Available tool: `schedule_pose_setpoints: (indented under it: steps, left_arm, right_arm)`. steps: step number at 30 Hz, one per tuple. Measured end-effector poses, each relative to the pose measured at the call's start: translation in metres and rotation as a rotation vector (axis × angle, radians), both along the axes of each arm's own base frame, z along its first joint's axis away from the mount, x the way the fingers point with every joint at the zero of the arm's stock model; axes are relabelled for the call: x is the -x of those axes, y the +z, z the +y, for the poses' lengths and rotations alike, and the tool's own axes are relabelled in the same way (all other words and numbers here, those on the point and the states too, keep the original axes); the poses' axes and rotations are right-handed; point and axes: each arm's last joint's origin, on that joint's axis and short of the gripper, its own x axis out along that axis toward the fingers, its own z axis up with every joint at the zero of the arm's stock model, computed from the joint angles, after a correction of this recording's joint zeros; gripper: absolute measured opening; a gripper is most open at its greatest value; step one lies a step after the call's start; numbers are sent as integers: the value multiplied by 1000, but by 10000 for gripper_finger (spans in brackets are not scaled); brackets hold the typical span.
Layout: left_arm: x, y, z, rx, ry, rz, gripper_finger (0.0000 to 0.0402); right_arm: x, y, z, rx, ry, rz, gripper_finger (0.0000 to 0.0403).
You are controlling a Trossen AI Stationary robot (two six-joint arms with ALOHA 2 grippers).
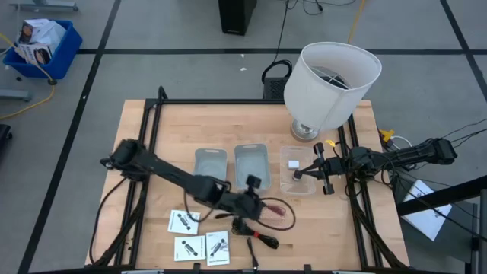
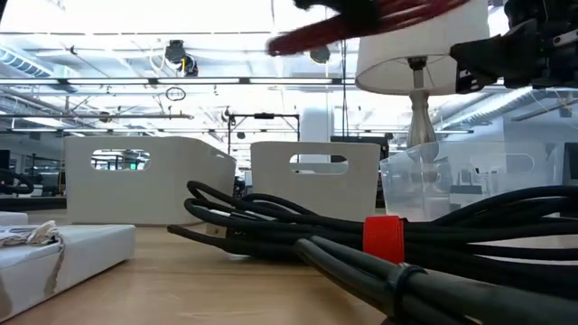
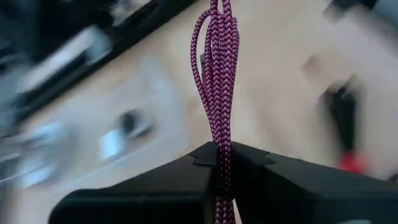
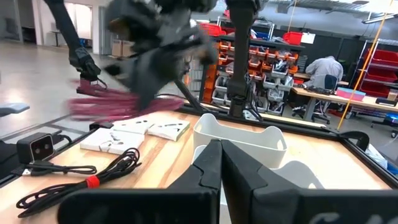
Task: Pick and place items into bin
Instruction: Put the pink charger cable into the right gray bin
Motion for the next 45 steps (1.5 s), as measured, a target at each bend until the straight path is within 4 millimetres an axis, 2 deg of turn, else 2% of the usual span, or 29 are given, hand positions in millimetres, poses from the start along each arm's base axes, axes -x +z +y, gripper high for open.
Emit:
schedule_pose_setpoints:
  steps: [3,7,10,15,21,28,35,45]
  left_arm:
    - [11,15,24,-154,42,48,16]
    - [18,30,54,-265,-27,113,17]
    - [18,21,74,-357,-125,222,24]
    - [4,-8,99,-498,-236,363,16]
    - [-9,-37,108,-572,-330,450,18]
    - [-17,-59,118,-517,-412,481,16]
    - [-22,-58,135,-405,-397,418,18]
    - [-22,-59,144,-314,-400,400,17]
  right_arm:
    - [0,-1,0,0,0,6,2]
    - [0,-1,0,0,0,9,2]
    - [0,-1,0,2,0,10,2]
    - [0,-1,0,2,-1,11,2]
    - [-1,-2,0,3,-3,15,2]
    - [-1,-2,0,4,-3,19,2]
    - [-1,-2,0,5,-4,24,2]
    - [-1,-3,0,6,-4,32,2]
